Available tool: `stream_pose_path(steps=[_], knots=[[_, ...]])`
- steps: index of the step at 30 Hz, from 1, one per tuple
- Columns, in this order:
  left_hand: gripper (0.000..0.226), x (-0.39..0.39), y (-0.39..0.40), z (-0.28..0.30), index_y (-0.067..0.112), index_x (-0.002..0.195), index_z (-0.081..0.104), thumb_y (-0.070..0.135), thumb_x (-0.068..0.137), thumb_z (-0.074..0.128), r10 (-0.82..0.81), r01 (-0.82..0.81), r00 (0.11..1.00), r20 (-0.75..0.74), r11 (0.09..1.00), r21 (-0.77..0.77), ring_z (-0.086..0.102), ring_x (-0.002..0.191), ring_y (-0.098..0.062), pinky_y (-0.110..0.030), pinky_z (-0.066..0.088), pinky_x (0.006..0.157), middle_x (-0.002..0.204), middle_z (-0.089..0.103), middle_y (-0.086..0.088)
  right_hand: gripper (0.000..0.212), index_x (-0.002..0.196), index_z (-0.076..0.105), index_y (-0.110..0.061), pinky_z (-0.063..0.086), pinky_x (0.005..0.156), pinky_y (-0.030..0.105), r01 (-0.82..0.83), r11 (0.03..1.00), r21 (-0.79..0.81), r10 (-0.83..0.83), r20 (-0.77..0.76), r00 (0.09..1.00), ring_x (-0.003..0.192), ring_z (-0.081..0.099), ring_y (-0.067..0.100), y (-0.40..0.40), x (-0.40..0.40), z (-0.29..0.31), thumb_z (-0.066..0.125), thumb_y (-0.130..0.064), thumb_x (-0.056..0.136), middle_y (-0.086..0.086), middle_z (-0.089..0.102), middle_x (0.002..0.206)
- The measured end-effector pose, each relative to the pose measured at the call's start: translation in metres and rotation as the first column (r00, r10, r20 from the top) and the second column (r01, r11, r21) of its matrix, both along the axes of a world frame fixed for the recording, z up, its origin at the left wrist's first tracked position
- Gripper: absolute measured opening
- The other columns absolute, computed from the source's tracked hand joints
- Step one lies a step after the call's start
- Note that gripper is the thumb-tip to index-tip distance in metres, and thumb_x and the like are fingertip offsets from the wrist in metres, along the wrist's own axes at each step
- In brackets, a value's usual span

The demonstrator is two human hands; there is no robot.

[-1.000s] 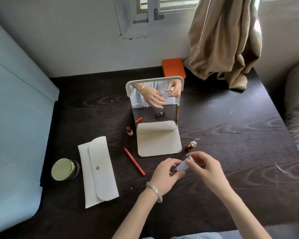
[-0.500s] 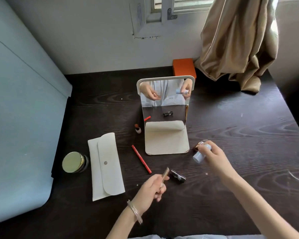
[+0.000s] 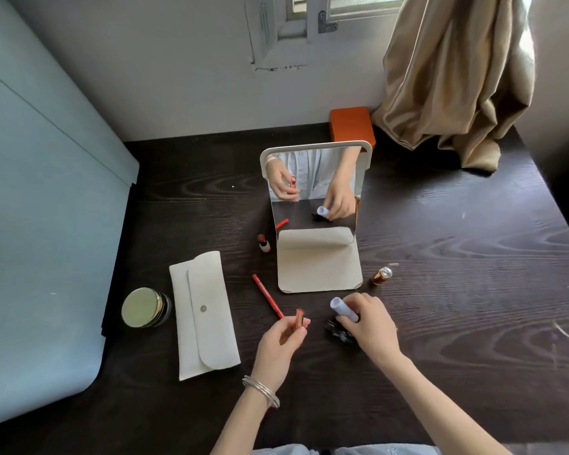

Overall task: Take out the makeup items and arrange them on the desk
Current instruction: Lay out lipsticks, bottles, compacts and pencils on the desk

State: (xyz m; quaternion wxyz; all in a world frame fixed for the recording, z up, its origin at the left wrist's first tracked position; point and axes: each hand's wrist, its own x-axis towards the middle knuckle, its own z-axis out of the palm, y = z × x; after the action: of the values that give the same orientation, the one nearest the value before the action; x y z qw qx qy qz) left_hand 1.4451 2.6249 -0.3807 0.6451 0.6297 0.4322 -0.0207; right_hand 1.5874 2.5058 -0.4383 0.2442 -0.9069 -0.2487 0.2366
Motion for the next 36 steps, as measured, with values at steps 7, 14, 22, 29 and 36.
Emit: stream_pose_path(steps=[7, 14, 22, 29, 36], knots=[[0.02, 0.004, -0.002, 0.002, 0.015, 0.108, 0.066, 0.01, 0.091, 0.057, 0.05, -0.049, 0.999, -0.014, 0.995, 0.084, 0.06, 0.084, -0.003, 0.0, 0.043, 0.066, 0.105, 0.06, 0.003, 0.028, 0.101, 0.064, -0.018, 0.032, 0.07, 0.027, -0.07, 0.994, -0.08, 0.08, 0.124, 0.989, 0.098, 0.051, 0.023, 0.005, -0.001, -0.012, 0.073, -0.023, 0.076, 0.0, 0.058, 0.102], [0.021, 0.009, 0.004, 0.002, 0.028, 0.1, 0.066, 0.013, 0.086, 0.063, 0.087, -0.089, 0.996, 0.021, 0.993, 0.072, 0.062, 0.092, -0.002, -0.002, 0.044, 0.072, 0.098, 0.068, 0.009, 0.027, 0.098, 0.065, -0.014, 0.046, 0.08, 0.029, -0.129, 0.971, 0.199, 0.081, 0.234, 0.969, 0.095, 0.053, 0.019, 0.003, -0.012, 0.009, 0.078, -0.018, 0.075, 0.0, 0.06, 0.099], [0.015, 0.021, 0.003, 0.003, 0.014, 0.092, 0.064, 0.009, 0.079, 0.071, 0.295, -0.29, 0.954, 0.053, 0.954, -0.078, 0.067, 0.092, -0.017, -0.028, 0.055, 0.08, 0.095, 0.071, -0.005, 0.022, 0.096, 0.056, -0.01, 0.052, 0.078, 0.024, 0.215, 0.88, 0.423, 0.134, -0.656, 0.743, 0.087, 0.067, 0.015, 0.019, -0.037, 0.034, 0.072, -0.007, 0.08, 0.006, 0.066, 0.094], [0.006, 0.023, 0.012, 0.013, 0.025, 0.084, 0.066, 0.021, 0.082, 0.069, 0.212, -0.212, 0.977, 0.016, 0.976, 0.054, 0.065, 0.086, -0.005, -0.009, 0.047, 0.065, 0.086, 0.069, 0.008, 0.018, 0.1, 0.057, -0.007, 0.052, 0.091, 0.034, 0.313, 0.86, 0.402, 0.179, -0.813, 0.554, 0.096, 0.064, 0.017, 0.018, -0.035, 0.036, 0.062, -0.02, 0.089, 0.007, 0.066, 0.096], [0.005, 0.025, 0.014, 0.017, 0.025, 0.085, 0.068, 0.021, 0.082, 0.069, 0.201, -0.208, 0.977, 0.066, 0.972, 0.112, 0.068, 0.085, -0.009, -0.021, 0.054, 0.075, 0.086, 0.072, 0.004, 0.023, 0.103, 0.059, -0.005, 0.056, 0.072, 0.03, 0.697, 0.686, 0.209, 0.199, -0.975, 0.096, 0.073, 0.062, 0.018, 0.03, -0.044, 0.049, 0.042, -0.02, 0.098, 0.011, 0.063, 0.085]])
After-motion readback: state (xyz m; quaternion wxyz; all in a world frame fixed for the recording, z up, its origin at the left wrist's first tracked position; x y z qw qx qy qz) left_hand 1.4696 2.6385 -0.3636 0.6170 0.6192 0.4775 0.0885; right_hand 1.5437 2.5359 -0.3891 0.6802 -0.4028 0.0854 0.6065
